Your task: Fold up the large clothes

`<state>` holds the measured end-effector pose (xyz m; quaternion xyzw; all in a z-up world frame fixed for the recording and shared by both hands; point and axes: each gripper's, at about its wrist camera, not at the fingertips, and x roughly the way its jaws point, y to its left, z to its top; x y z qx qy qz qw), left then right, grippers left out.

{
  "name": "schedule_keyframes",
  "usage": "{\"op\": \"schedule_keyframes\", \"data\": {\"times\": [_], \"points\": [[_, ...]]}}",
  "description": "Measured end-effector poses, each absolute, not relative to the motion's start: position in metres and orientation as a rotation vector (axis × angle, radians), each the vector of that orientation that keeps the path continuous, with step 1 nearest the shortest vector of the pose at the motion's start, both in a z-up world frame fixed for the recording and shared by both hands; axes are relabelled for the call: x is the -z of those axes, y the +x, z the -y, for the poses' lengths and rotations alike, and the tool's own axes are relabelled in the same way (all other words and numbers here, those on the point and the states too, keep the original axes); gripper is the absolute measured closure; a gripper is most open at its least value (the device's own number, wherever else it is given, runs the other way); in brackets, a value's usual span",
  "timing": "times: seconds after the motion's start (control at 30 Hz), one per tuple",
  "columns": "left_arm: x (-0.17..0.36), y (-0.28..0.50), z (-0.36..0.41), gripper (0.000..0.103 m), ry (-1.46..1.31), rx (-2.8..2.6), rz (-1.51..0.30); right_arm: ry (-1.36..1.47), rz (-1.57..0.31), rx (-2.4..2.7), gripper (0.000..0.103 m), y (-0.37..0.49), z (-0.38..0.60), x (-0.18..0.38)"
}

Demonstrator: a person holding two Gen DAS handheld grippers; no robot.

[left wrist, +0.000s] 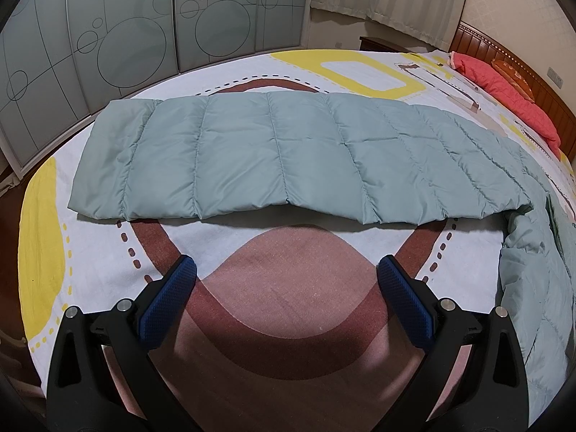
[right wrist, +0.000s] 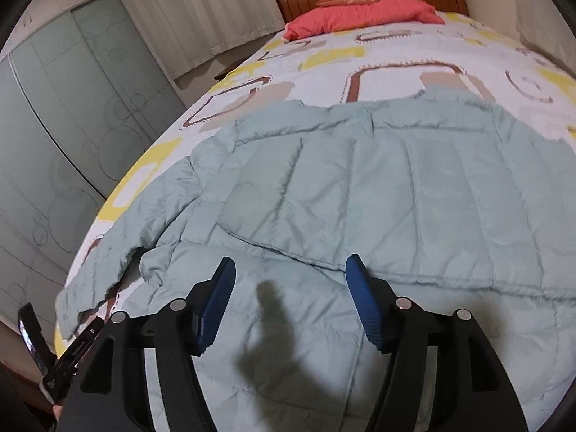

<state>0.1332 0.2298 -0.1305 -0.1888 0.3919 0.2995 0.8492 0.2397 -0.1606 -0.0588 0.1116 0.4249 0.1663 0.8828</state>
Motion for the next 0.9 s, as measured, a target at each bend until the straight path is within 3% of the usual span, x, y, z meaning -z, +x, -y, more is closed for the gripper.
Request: {"op": "schedule_keyframes", "data": {"times": [0.3,0.37,0.43,0.5,0.9], "points": [[0.131,0.134,-0.230,0.002,-0.398,-0.631,-0.825,0.035,-0.886,-0.347,0.040,0.276,0.096,0.064],[0.131,0.134,-0.230,0.002,-0.397,-0.632,-0.825,-0.016,-0.905,-0.319,0.053,0.286,0.085,0.074],[0.131,0.134,-0.230,0.002,-0.398,-0.632,-0.826,-0.041,-0.913,-0.310,0.079,0.290,0.080,0.079],[0.131,0.133,-0.230,0.002,-0.398,-0.631,-0.825,-0.019,-0.909,-0.314,0.087,0.291,0.079,0.076],[0.131,0.134,-0.230,0.002,-0.394,-0.634,-0.826,-0.066,-0.956,-0.522,0.082,0.275,0.055,0.078]]}}
